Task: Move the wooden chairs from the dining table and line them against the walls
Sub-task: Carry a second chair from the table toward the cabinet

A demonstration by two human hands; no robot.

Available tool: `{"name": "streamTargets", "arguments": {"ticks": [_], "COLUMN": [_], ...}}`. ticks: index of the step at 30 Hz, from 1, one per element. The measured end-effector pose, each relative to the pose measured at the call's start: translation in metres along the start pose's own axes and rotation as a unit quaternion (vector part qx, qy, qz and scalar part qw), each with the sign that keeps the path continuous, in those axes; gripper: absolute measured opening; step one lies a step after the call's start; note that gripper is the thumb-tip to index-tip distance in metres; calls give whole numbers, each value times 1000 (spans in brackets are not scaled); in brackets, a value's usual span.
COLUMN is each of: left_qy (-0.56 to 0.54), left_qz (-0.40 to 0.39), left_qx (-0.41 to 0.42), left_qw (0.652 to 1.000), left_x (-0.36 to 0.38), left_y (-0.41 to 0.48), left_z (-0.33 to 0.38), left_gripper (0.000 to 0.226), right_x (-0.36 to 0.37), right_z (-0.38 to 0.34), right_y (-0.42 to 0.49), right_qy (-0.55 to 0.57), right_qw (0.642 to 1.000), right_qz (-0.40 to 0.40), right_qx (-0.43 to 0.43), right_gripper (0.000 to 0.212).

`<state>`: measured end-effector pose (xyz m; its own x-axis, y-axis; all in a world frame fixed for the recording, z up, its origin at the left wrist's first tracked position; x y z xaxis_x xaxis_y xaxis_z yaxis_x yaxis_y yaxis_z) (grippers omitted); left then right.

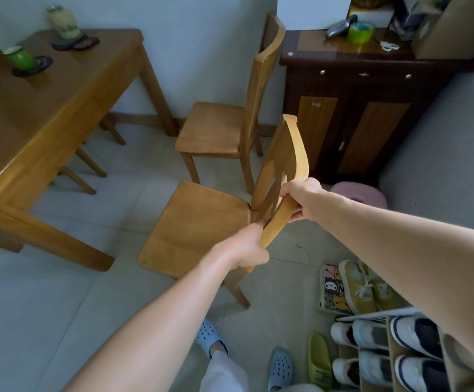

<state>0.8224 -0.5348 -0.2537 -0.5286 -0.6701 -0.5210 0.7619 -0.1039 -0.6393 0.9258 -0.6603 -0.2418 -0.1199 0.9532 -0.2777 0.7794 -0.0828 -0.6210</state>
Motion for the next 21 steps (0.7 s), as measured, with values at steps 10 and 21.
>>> {"name": "streamTargets", "arguments": {"ticks": [10, 21], "left_qy": [-6, 20], "left_qz": [-34, -51], "left_qx": [56, 65], "left_qw": [998, 996], "left_x": [68, 111], "left_y": [-18, -30], "left_z": [52, 79], "left_gripper": [103, 114], "right_x": [-67, -106], "right_z": [32, 55], "right_y": [-19, -39], "right_qy": [-27, -8], "right_qw": [996, 993], "right_qz": [72, 99], "right_qx": [40, 66], "right_gripper": [13, 25]}}
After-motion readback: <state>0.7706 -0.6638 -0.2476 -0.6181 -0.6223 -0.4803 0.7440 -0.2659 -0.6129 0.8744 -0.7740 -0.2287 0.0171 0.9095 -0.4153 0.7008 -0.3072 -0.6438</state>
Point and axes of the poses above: each hand's wrist, its own y-axis towards the middle knuckle, its own x-axis out of the palm, z = x × y, the point moved 2 cm from there along y, towards the middle knuckle, and after that the axes turned 2 degrees about -x, right-handed, at the moved point
